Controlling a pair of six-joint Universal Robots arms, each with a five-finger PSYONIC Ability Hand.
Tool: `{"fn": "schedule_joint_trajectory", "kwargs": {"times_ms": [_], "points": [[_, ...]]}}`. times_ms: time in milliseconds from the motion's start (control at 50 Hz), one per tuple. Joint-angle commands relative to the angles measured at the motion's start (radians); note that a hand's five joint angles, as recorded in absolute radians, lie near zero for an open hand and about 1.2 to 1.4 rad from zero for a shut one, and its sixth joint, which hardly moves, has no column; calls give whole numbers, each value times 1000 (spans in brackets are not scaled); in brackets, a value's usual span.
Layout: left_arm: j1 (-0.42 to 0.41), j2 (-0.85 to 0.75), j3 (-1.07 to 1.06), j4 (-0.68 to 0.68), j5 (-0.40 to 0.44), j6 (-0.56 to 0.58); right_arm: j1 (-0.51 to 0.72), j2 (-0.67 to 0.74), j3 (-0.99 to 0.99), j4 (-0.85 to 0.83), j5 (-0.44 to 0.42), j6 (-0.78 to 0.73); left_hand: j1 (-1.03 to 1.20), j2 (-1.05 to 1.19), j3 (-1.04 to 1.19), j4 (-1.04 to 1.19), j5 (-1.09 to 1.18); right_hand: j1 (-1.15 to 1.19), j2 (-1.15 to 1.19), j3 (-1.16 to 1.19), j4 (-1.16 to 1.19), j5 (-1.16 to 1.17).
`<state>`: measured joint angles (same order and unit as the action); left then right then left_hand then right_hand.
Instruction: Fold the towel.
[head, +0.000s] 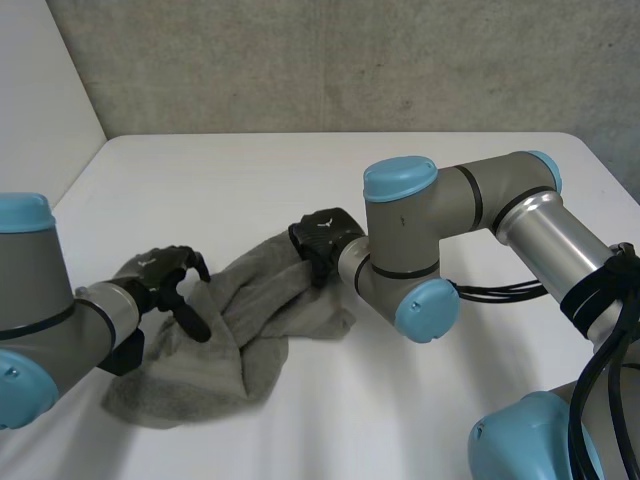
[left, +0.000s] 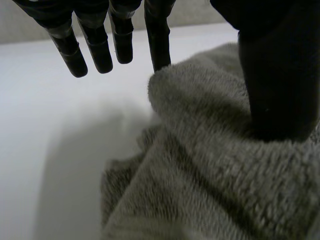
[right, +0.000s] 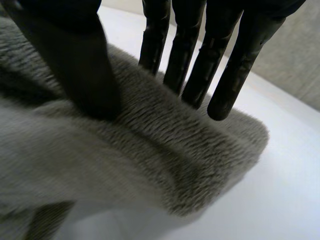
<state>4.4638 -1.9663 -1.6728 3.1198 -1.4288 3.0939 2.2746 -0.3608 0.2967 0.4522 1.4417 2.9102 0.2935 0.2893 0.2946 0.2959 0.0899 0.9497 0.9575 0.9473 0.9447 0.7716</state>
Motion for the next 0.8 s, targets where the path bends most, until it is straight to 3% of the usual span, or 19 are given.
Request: {"fn": "schedule_joint_trajectory", "kwargs": {"times_ms": [20,40,60,80,100,140,180,320,340,380,460,620,720,800], "points": [[-12,-71,68,-33,7,-3,0,-41,19,49,-63,-2,323,327,322,321,352,447,439,449,452,450],[-12,-71,68,-33,7,-3,0,-58,21,52,-73,-2,325,329,324,323,354,447,439,449,452,450],[-12,-72,86,-52,8,-3,-1,-76,19,51,-78,-3,593,597,591,590,622,447,439,449,452,450],[-12,-72,87,-52,8,-3,-1,-76,19,51,-78,-3,595,599,594,593,624,447,439,449,452,450],[-12,-75,114,-64,13,-3,-3,-89,9,48,-79,-9,825,829,824,822,854,447,439,449,452,450],[-11,-80,146,-69,14,-1,-7,-99,-1,39,-79,-25,865,870,864,863,894,447,439,449,452,450],[-9,-106,246,-63,11,6,-17,-109,-31,17,-73,-60,1052,1057,1051,1050,1081,447,439,449,452,450],[-11,-158,592,-1,11,60,-21,-130,-234,-345,-8,-345,1074,1078,1073,1071,1103,447,439,449,452,450],[-12,-152,670,19,11,69,-21,-130,-234,-346,-7,-345,1068,1072,1067,1066,1097,447,439,449,452,450],[-14,-140,735,46,13,72,-18,-188,-228,-511,48,-403,1065,1069,1064,1063,1094,447,439,449,452,450],[-38,-89,791,125,16,72,-17,-236,-194,-578,71,-414,1056,1060,1055,1054,1085,447,439,449,452,450],[-58,14,535,304,56,78,-35,-299,-58,-353,17,-413,1036,1040,1035,1033,1065,447,439,449,452,450],[-51,24,303,355,159,108,-55,-283,25,-127,-55,-419,956,961,955,954,985,447,439,449,452,450],[-40,23,81,399,246,211,-64,-280,180,47,-93,-425,728,733,727,726,757,416,408,418,421,419]]}}
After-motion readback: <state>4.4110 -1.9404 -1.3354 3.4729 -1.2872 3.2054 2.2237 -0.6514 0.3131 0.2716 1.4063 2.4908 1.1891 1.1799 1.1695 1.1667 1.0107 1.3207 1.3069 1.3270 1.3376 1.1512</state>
